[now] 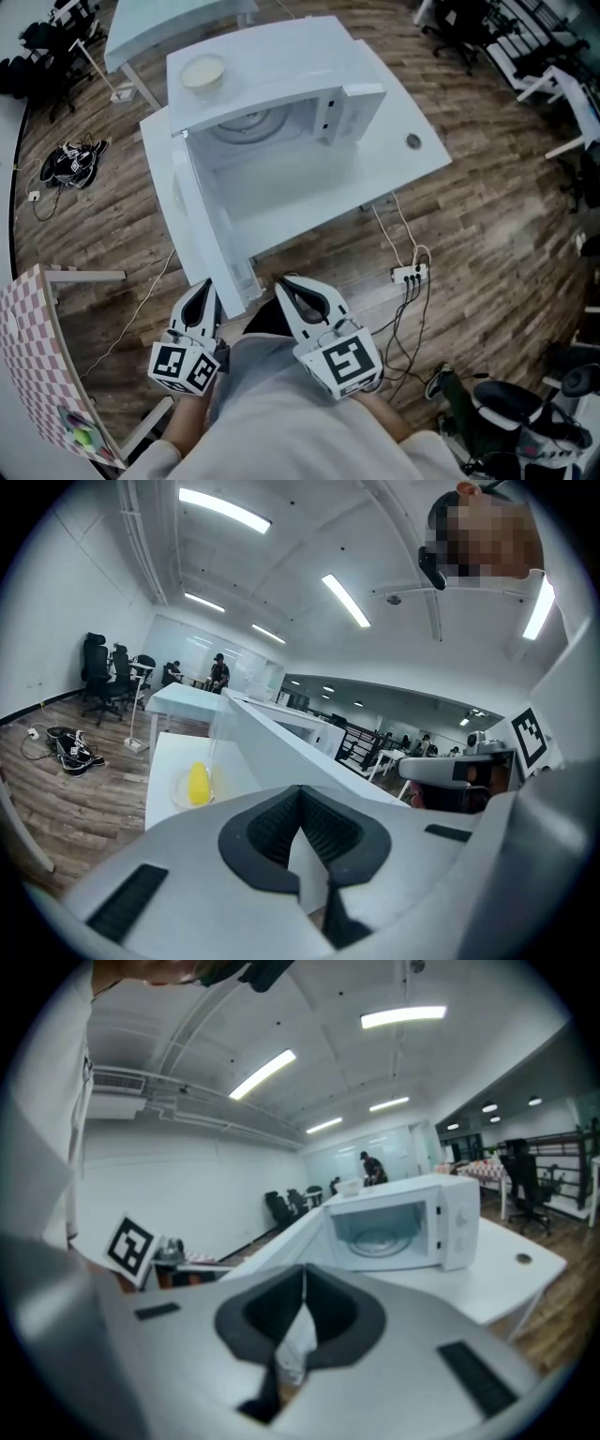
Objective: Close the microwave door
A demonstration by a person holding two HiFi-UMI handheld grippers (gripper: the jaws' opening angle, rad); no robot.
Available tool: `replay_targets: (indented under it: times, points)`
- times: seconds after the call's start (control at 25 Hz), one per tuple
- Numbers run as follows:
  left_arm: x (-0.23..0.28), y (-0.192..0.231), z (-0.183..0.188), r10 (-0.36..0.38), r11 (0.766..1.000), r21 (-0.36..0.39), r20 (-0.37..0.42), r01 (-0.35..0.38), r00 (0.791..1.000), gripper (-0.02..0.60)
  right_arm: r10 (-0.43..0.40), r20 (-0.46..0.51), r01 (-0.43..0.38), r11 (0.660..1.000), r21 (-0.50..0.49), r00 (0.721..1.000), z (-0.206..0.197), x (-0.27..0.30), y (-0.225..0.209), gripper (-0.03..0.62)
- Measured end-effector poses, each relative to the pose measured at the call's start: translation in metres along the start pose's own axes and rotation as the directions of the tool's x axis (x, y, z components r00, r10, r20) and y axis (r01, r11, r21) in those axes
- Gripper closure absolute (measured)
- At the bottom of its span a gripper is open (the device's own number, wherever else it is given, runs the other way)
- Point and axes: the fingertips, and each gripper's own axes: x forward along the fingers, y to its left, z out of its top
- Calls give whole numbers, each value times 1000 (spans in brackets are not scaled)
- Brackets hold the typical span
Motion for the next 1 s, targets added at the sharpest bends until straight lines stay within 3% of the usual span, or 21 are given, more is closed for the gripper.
replay_targets:
  times: [0.44,1.0]
  points:
    - [23,6,3,-25,999,-26,-15,25,1000,563,-19,-24,20,1000,9,1000,3,16,-20,571]
    - [51,10,24,-117,993,-21,-4,117,993,563,-69,-27,69,998,10,997,13,39,-38,571]
